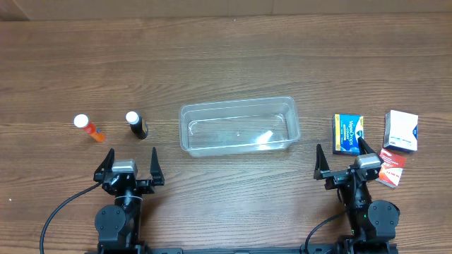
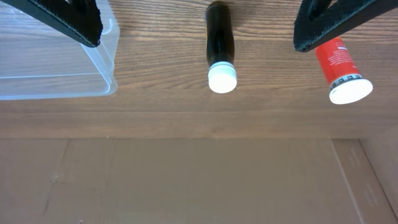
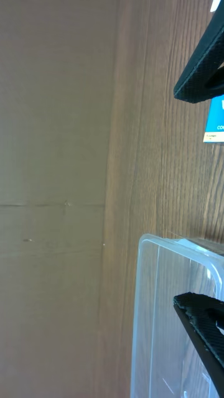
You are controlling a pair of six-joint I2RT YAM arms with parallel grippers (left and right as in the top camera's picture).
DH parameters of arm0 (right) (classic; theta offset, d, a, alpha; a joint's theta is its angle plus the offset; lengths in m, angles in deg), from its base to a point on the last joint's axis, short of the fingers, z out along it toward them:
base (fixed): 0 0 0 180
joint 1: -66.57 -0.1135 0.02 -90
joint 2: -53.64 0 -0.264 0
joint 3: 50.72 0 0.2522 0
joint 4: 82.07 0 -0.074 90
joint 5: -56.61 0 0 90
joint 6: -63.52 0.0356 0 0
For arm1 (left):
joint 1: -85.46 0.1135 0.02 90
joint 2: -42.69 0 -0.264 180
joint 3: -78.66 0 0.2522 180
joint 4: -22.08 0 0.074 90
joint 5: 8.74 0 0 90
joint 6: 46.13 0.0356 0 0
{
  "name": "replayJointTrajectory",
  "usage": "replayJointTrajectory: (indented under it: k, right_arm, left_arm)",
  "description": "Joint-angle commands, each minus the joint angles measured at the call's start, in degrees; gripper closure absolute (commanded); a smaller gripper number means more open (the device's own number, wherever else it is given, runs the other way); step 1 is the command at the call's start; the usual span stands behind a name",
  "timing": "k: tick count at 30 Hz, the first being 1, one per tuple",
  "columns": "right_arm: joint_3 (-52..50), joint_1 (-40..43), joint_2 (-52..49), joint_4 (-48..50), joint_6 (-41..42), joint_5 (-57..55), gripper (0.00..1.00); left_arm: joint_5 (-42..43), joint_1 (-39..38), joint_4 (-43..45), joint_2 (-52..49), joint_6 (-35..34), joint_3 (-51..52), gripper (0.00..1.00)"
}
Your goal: Pack container
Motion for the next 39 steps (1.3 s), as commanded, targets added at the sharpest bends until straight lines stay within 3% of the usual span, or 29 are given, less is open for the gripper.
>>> replayJointTrajectory:
  k: [1, 23, 30, 39]
  right_arm:
    - [-0.6, -0.3, 0.6, 0.3, 0.2, 0.1, 0.00]
    - [-0.6, -0.3, 0.6, 1.2, 0.2, 0.4, 0.00]
    - [-0.3, -0.3, 0.6, 2.3, 9.3, 1.4, 0.00]
    - [11.5, -0.3, -8.1, -7.3, 9.7, -1.0, 0.00]
  left_arm:
    - [0.7, 0.6, 0.2, 0.5, -0.8, 0.3, 0.00]
    - [0.9, 0.6, 0.2, 0.5, -0.9, 0.3, 0.00]
    - [2.3, 0.5, 0.0, 0.5, -8.8, 0.0, 0.00]
    - [3.5, 0.6, -7.4, -3.2, -9.0, -12.4, 0.00]
